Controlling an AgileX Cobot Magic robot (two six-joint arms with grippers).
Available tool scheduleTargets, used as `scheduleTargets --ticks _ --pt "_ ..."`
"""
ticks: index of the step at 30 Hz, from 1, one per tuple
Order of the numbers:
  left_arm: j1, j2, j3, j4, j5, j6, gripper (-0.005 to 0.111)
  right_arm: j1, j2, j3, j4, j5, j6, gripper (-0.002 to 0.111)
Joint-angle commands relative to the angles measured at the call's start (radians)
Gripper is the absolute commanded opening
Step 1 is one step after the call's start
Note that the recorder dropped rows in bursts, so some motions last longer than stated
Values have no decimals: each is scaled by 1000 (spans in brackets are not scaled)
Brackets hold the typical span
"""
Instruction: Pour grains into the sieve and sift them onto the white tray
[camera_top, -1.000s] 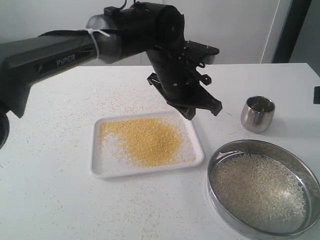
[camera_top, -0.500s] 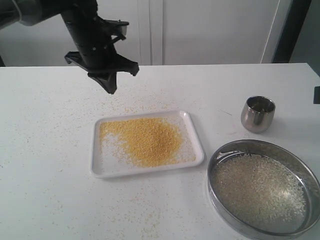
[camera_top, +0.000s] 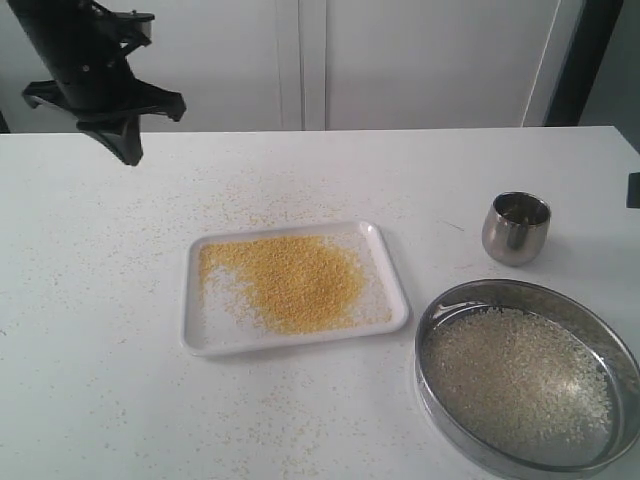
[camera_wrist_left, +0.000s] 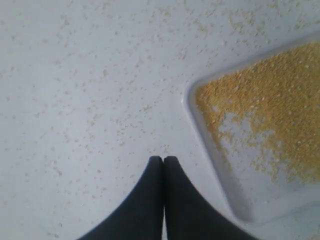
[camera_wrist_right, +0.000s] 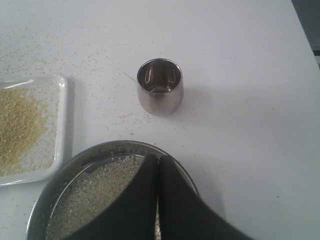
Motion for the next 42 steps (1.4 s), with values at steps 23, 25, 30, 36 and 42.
scheduleTargets --ticks 23,25,30,36,42 --pt "26 -810 913 0 -400 -3 0 -3 -1 5 -2 -10 4 0" --pt "26 -840 915 0 -405 -3 0 -3 -1 5 -2 -10 4 0" --pt "26 -876 915 0 -395 -3 0 -3 -1 5 -2 -10 4 0" --pt "26 -876 915 0 -408 -3 0 -3 -1 5 -2 -10 4 0" --pt "26 -876 915 0 -408 -3 0 -3 -1 5 -2 -10 4 0"
